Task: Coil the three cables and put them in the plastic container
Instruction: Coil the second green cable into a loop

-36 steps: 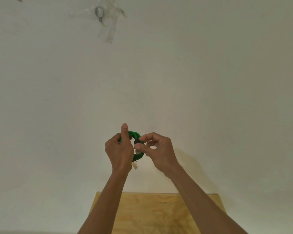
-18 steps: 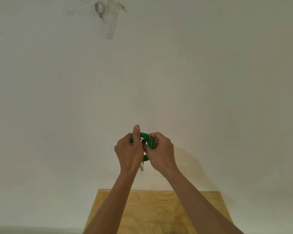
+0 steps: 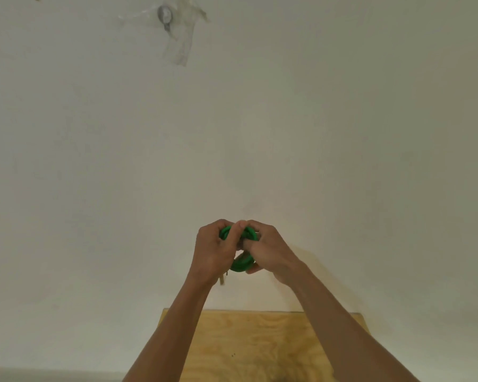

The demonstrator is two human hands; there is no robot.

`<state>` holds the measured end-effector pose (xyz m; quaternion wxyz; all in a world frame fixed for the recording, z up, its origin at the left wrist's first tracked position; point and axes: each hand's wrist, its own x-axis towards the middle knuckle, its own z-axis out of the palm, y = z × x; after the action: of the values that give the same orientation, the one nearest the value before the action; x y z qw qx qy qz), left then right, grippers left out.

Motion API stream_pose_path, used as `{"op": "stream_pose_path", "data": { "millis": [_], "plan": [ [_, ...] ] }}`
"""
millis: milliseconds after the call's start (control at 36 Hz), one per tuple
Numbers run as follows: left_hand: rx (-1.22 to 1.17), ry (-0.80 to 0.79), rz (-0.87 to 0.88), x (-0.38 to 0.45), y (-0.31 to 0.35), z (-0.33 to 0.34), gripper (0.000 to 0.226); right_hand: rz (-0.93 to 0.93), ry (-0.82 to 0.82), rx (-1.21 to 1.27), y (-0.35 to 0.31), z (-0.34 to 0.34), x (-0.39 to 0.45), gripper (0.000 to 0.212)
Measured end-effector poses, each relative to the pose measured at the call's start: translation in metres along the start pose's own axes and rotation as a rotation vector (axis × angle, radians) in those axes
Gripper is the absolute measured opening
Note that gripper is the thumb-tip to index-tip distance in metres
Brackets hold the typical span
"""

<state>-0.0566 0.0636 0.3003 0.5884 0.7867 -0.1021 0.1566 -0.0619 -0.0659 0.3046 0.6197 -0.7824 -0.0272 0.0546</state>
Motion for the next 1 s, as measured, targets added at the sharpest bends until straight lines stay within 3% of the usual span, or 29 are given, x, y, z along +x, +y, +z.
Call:
{"op": "stream_pose_path", "data": {
  "millis": [111,194,306,361,417,500,611,833,1000],
  "plan": [
    [-0.066,-0.023,-0.055,-0.002,0.002,-0.005,0.028,0.032,-0.230,0.260,0.007,-0.019,0.001,0.034],
    [-0.101,-0.019,-0.108,0.000,-0.005,-0.011,0.030,0.067,-0.294,0.440,0.014,-0.030,0.002,0.048],
    [-0.129,-0.001,-0.105,0.000,-0.003,-0.012,0.033,-0.135,-0.097,-0.018,0.014,-0.016,0.007,0.037],
    [-0.125,0.038,-0.113,0.004,-0.003,-0.015,0.037,-0.269,0.013,-0.255,0.015,-0.012,0.013,0.023],
    [-0.183,0.080,-0.156,0.008,-0.006,-0.021,0.043,-0.279,0.017,-0.375,0.017,-0.017,0.014,0.006],
    [-0.203,0.089,-0.172,0.006,-0.009,-0.025,0.046,-0.235,-0.100,-0.276,0.023,-0.022,0.011,0.008],
    [-0.225,0.044,-0.164,0.005,-0.007,-0.018,0.042,-0.253,-0.223,-0.080,0.012,-0.015,0.005,0.054],
    [-0.297,-0.038,-0.258,-0.034,-0.023,-0.032,0.045,-0.104,-0.350,0.079,0.031,-0.003,-0.026,0.043],
    [-0.191,-0.137,-0.268,-0.031,-0.020,-0.035,0.041,-0.143,-0.296,-0.103,0.030,-0.020,-0.022,0.026]
  ]
}}
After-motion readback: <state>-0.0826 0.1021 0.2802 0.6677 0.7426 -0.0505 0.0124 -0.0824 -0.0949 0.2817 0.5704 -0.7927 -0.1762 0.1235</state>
